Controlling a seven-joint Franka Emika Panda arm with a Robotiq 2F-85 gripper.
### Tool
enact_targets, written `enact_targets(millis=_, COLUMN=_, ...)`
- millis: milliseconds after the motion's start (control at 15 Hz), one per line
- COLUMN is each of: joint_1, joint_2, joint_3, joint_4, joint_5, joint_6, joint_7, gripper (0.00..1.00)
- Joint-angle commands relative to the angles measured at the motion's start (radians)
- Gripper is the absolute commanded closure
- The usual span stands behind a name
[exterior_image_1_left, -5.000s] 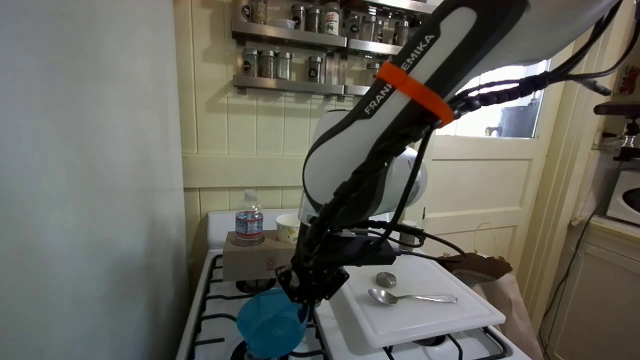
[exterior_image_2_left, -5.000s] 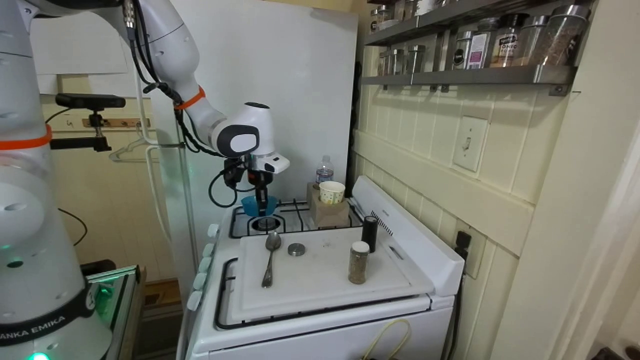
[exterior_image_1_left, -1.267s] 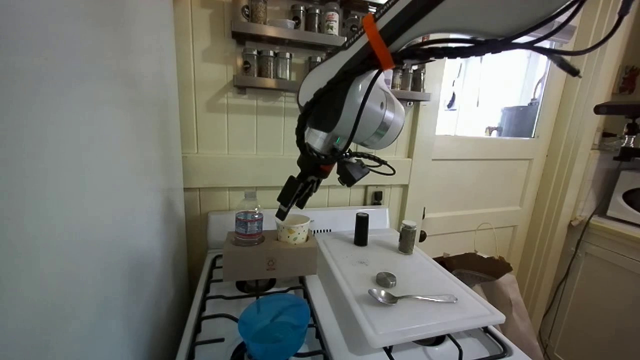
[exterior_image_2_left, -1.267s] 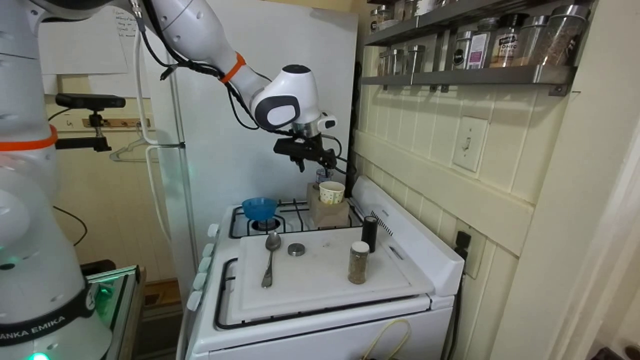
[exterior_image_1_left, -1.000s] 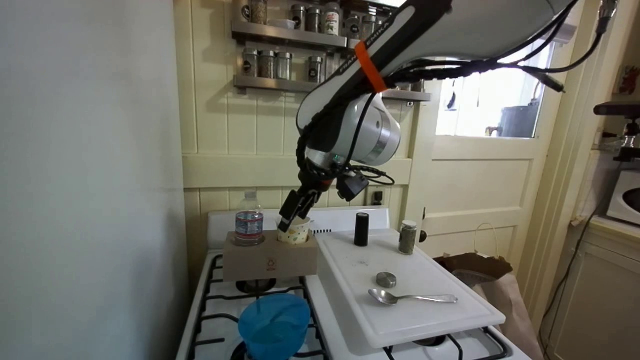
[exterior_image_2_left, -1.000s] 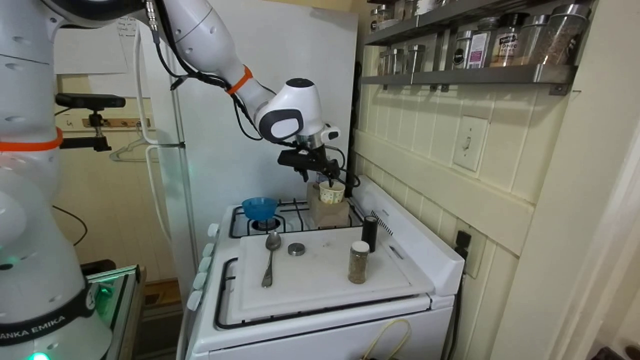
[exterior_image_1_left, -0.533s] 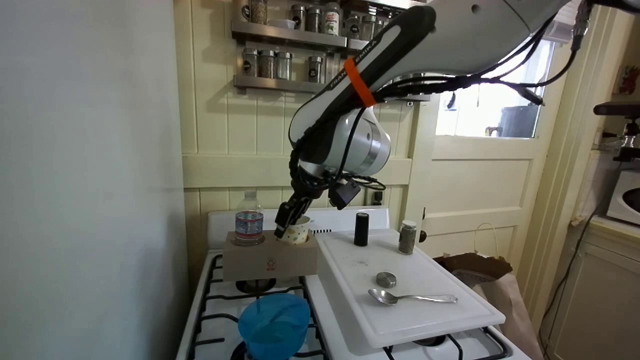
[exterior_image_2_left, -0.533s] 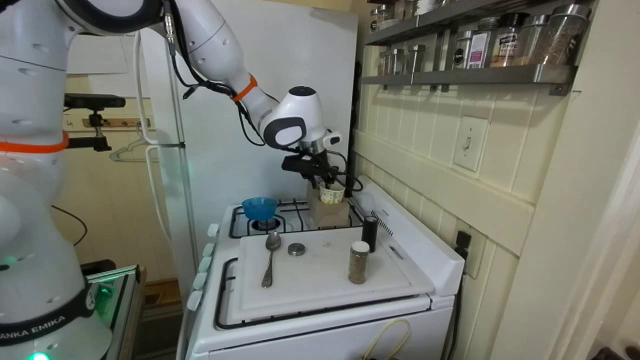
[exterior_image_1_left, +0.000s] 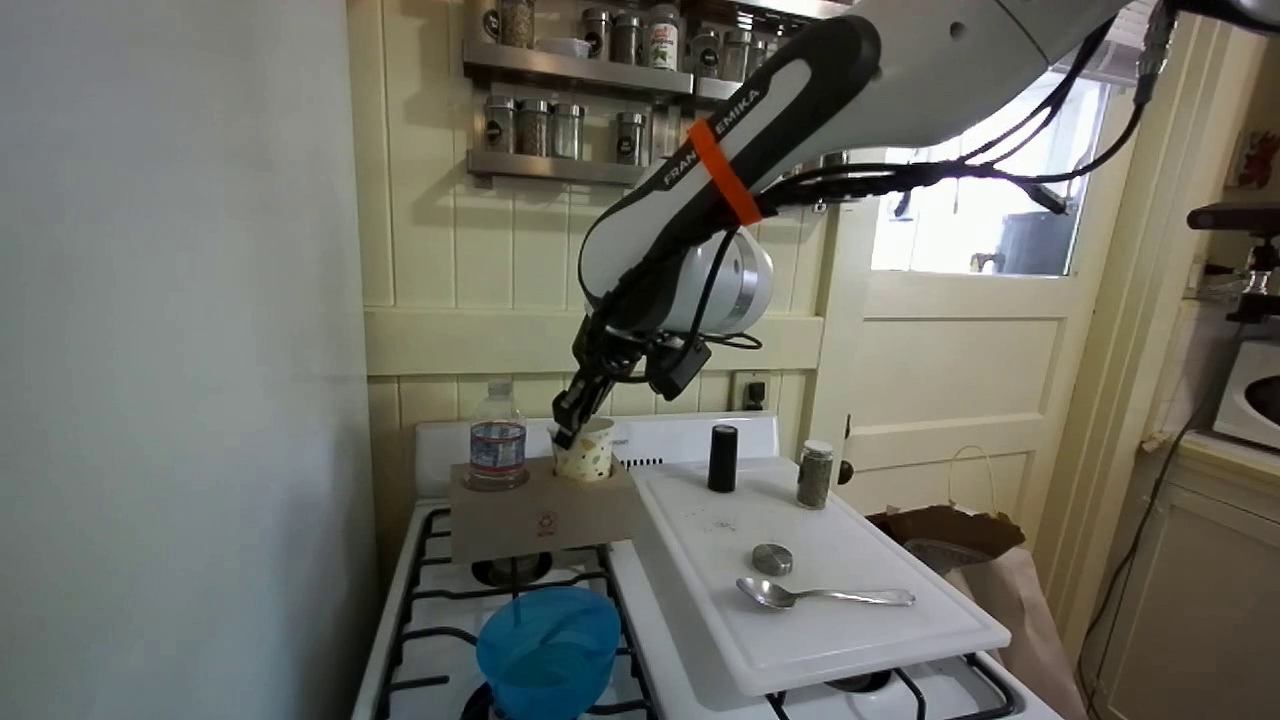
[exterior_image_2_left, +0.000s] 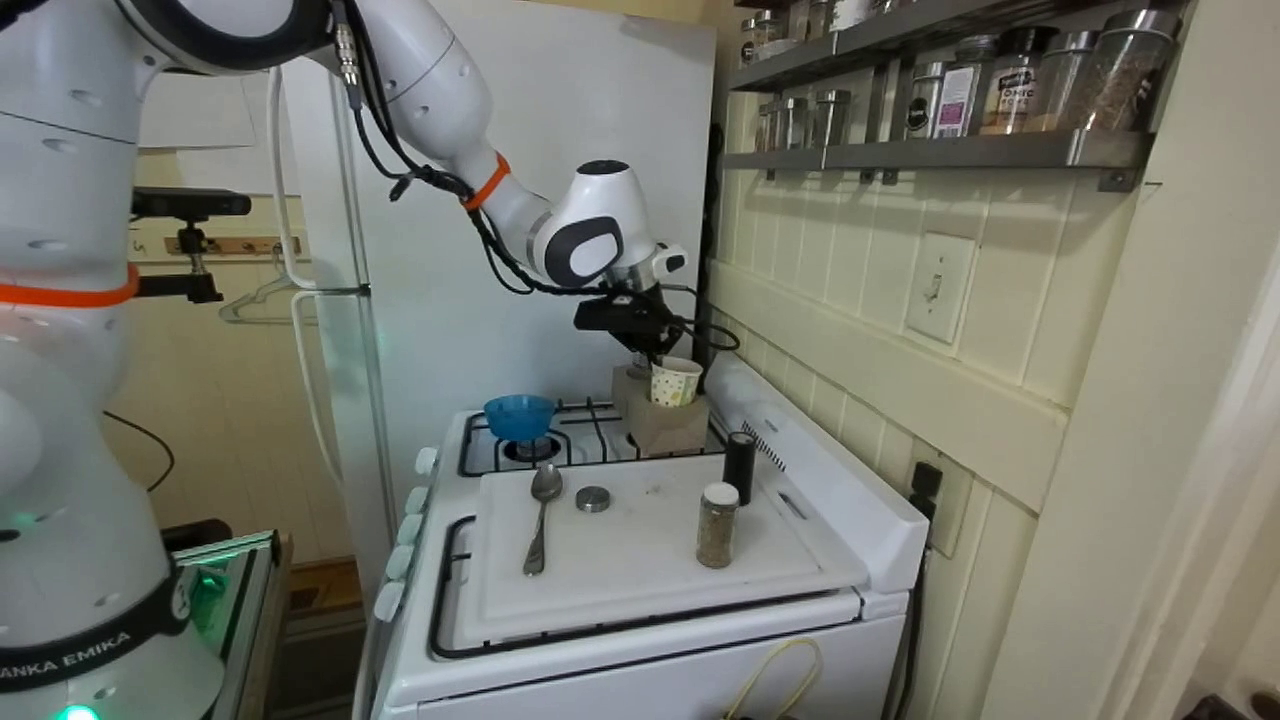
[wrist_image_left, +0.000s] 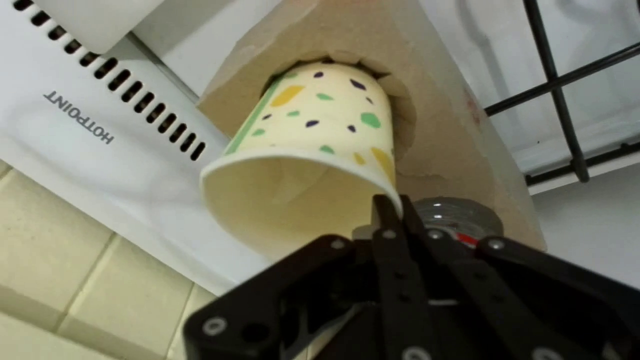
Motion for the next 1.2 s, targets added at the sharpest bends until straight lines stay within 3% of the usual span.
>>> enact_targets(millis=0, joint_1=0.029, joint_2=-0.046, joint_3=-0.021, joint_4=0.004, joint_5=-0.11, joint_6=-0.057, joint_7=0.134, gripper=0.99)
enact_targets(millis=467, joint_1=0.087, joint_2=-0.179, joint_3=-0.034, joint_4=0.01, joint_5=-0.316, joint_6=-0.125, joint_7=0.291, gripper=0.99)
enact_targets(millis=667, joint_1=0.098, joint_2=-0.27, joint_3=-0.055, joint_4=-0.006, joint_5=-0.489, joint_6=-0.166, joint_7=0.436, gripper=0.99)
enact_targets(millis=867, joint_1=0.064, joint_2=-0.364, joint_3=-0.061, joint_4=-0.054, joint_5=-0.649, joint_6=-0.199, joint_7=0.649, gripper=0.99)
enact_targets(millis=1133, joint_1=0.001, joint_2=-0.438, joint_3=-0.058, joint_4=-0.136, joint_5=-0.717, joint_6=-0.191, joint_7=0.867, gripper=0.99)
